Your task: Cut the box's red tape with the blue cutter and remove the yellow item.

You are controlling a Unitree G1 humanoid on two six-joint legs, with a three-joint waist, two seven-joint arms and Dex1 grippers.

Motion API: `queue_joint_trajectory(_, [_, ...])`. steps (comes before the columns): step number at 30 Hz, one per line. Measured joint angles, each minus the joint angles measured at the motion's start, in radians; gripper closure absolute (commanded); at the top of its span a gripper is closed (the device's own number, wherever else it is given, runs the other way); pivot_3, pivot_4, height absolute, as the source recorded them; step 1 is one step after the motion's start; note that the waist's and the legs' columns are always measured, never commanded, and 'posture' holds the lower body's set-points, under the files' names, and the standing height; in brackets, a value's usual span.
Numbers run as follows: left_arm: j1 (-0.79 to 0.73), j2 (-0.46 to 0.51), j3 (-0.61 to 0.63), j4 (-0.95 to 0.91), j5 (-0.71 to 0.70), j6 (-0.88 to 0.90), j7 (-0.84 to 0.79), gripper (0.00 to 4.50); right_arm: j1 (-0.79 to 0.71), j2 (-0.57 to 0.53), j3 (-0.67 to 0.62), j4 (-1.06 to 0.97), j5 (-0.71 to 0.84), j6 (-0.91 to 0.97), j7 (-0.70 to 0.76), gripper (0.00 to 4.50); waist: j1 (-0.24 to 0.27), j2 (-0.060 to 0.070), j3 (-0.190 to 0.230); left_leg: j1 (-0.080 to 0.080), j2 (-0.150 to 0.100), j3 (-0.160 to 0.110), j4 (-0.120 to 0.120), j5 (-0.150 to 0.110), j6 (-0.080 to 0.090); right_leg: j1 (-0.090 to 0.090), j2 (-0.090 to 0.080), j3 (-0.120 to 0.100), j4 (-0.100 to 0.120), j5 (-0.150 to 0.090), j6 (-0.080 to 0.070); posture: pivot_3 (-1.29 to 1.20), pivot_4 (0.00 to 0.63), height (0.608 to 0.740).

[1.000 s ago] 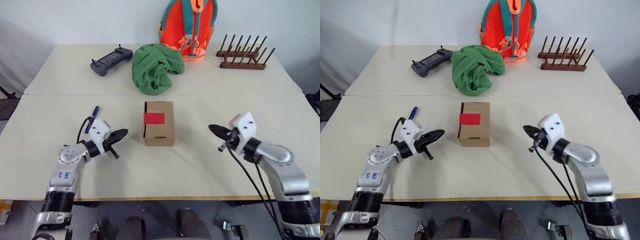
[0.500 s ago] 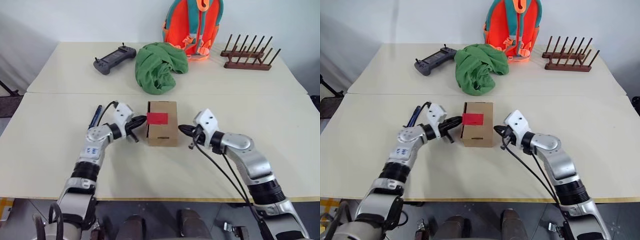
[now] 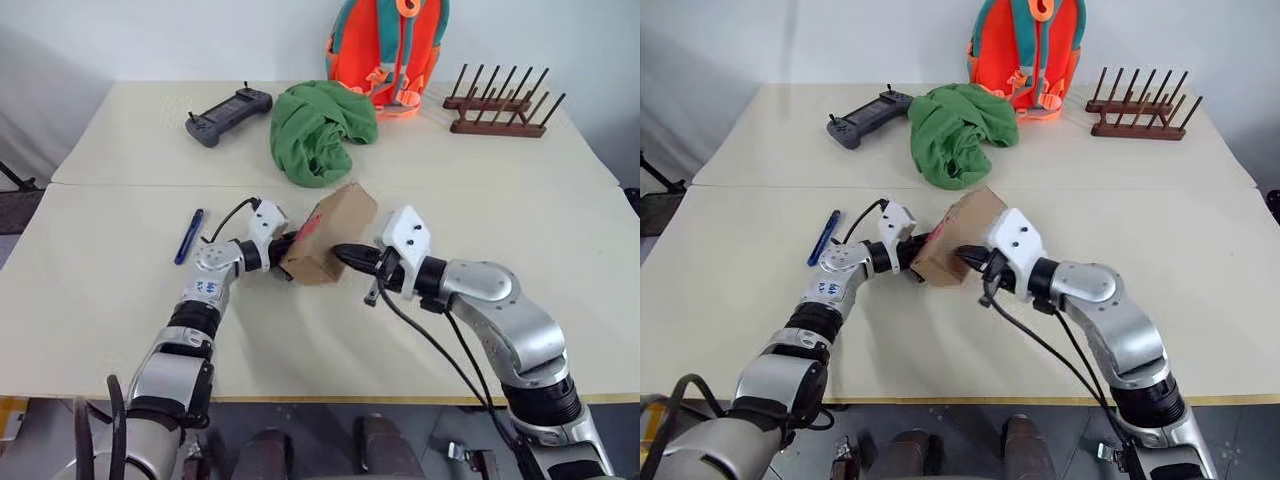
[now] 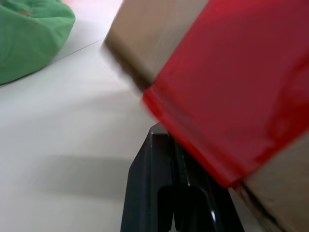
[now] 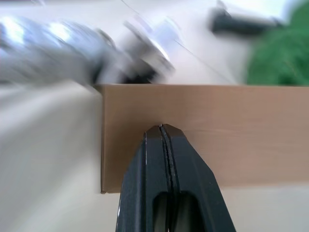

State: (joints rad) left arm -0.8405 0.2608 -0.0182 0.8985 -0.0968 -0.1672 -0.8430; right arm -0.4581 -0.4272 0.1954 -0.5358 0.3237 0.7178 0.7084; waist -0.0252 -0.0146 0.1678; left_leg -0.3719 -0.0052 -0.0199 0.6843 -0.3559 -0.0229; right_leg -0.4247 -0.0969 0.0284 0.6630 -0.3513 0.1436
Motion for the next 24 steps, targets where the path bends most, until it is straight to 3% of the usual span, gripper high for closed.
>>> queue_joint_trajectory(5, [0.026, 0.045, 0.036, -0.080, -0.022, 0.005, -0.011, 4.45, 0.112, -0.131, -0.003, -0.063, 0.035, 0.085, 0.025, 4.50, 0.000, 0.000, 0.000, -0.001, -0.001, 0.000, 0.000, -0.001, 0.001, 0.000, -0.001, 0.000, -0.002, 0.001, 0.002, 0.00, 0.150, 0.740])
queue_joint_trajectory(14, [0.041, 0.077, 0.041, -0.188, -0.031, 0.059, -0.008, 4.45, 0.112, -0.179, -0.001, -0.078, 0.060, 0.107, 0.043, 4.50, -0.005, -0.001, 0.000, -0.001, 0.000, 0.002, 0.000, 0.000, 0.002, 0.000, 0.000, 0.001, -0.002, 0.002, 0.002, 0.00, 0.150, 0.740])
queue_joint_trajectory(21, [0.159, 0.230, 0.078, -0.332, -0.065, 0.256, -0.031, 4.45, 0.038, -0.250, -0.125, -0.053, 0.096, 0.099, 0.069, 4.50, -0.003, -0.001, 0.000, -0.001, 0.000, 0.001, 0.000, 0.000, 0.002, 0.000, -0.002, 0.000, -0.001, 0.002, 0.002, 0.00, 0.150, 0.740])
queue_joint_trajectory(24, [0.268, 0.325, 0.086, -0.503, -0.134, 0.420, -0.109, 4.45, -0.018, -0.272, -0.159, 0.018, 0.115, 0.068, 0.103, 4.50, -0.004, -0.002, 0.001, -0.001, 0.000, 0.001, 0.000, 0.000, 0.002, 0.000, -0.002, 0.001, -0.002, 0.002, 0.002, 0.00, 0.150, 0.740])
